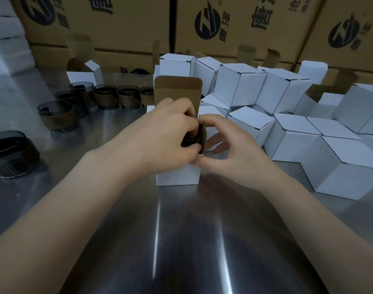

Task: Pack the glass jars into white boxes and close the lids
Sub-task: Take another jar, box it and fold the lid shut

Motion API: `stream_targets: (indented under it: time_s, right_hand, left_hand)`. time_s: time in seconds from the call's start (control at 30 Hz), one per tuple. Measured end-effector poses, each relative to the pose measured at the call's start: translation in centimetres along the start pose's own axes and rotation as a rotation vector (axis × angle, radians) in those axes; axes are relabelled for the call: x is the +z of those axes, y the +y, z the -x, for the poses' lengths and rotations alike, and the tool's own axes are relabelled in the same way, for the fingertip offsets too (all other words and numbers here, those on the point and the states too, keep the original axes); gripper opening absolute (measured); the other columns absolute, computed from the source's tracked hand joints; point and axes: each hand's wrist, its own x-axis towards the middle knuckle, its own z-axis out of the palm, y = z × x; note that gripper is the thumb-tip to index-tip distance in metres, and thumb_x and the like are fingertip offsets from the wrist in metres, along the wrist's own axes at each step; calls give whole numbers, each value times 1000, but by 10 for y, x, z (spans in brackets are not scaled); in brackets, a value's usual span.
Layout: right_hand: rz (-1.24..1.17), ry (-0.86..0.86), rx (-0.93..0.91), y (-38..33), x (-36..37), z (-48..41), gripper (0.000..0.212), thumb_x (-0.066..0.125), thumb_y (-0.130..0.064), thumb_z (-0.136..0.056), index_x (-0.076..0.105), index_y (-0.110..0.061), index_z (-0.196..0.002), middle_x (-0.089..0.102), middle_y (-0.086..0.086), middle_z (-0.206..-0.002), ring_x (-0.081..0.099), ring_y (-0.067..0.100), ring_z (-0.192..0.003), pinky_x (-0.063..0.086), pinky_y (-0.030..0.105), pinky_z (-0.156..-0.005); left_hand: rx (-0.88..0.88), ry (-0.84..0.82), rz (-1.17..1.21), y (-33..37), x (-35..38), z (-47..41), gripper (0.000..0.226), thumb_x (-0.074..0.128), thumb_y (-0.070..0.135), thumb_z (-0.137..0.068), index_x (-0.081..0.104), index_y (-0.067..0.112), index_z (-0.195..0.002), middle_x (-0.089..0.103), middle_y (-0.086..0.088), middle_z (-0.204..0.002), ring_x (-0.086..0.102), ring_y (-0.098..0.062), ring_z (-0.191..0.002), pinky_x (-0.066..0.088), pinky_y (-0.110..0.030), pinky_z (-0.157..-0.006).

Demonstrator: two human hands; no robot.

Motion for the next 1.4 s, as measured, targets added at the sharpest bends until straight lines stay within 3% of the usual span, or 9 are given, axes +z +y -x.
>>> stream_targets:
  time_s: [0.27, 0.53, 0.63, 0.77, 0.87, 0.97, 1.13, 1.27, 1.4]
  right_hand:
    - [39, -9, -26, -1, 0, 0, 56, 78, -32, -81, 52, -31, -130, 53, -15, -126, 56, 4, -100, 50, 17, -79]
    - [42, -29, -5, -1, 3, 0, 57, 78, -34, -81, 49, -36, -131, 51, -15, -128, 59, 9, -95, 53, 25, -80]
    - [42, -30, 2, -1, 2, 1, 58, 75, -38, -81, 48, -38, -132, 50, -15, -128, 61, 10, -94, 54, 29, -80]
    - [13, -9, 0, 0, 4, 2, 62, 76, -35, -81, 47, -39, -136, 51, -14, -129, 63, 11, -92, 54, 31, -81]
    - [-26, -5, 12, 1, 6, 3, 73, 78, -33, -82, 37, -51, -140, 50, -14, -131, 65, 12, -89, 55, 32, -84]
    - [-72, -17, 40, 0, 6, 3, 77, 77, -35, -80, 27, -66, -129, 49, -21, -126, 66, 10, -88, 56, 29, -84]
    - [-30, -19, 46, 2, 9, 2, 66, 76, -30, -83, 39, -54, -132, 49, -29, -123, 65, 7, -90, 55, 30, -82]
    - [-70, -5, 49, 4, 10, 3, 65, 76, -23, -84, 46, -50, -135, 53, -20, -126, 64, 8, -87, 54, 34, -84]
    - [-95, -41, 64, 4, 10, 3, 56, 73, -21, -87, 52, -45, -134, 52, -19, -126, 60, 6, -89, 49, 18, -80]
  left_hand:
    - [-68, -118, 44, -1, -3, -2, 21, 58, 31, -82, 72, 16, -78, 49, 8, -108, 53, -19, -95, 47, -43, -84]
    - [-38, -295, -155, 0, -6, -7, 32, 41, 32, -95, 73, 26, -92, 48, 9, -103, 39, -20, -107, 35, -38, -93]
    - [-24, -287, -183, 0, -4, -5, 38, 33, 34, -92, 70, 27, -84, 47, 12, -92, 35, -18, -103, 33, -36, -89]
    - [56, -155, -230, -1, 1, -3, 41, 26, 35, -87, 60, 22, -68, 60, 6, -80, 52, -19, -85, 33, -33, -75]
    - [82, 16, -21, -4, 0, 5, 32, 38, 32, -78, 67, 19, -73, 66, 3, -78, 59, -18, -81, 47, -39, -76]
    - [40, 273, 218, -11, -5, 11, 22, 50, 24, -82, 69, 15, -86, 67, 6, -84, 60, -11, -83, 47, -28, -76]
    - [-247, 529, 598, -25, -4, 20, 32, 45, 15, -77, 52, 24, -107, 55, 9, -95, 55, -5, -91, 46, -19, -80]
    - [-375, 297, 772, -33, 5, 22, 67, 58, 20, -65, 31, 36, -125, 48, 6, -117, 51, -9, -110, 46, -23, -91]
    - [-387, 167, 881, -40, 7, 22, 60, 64, 22, -71, 48, 32, -128, 57, 13, -127, 51, -7, -122, 39, -38, -108]
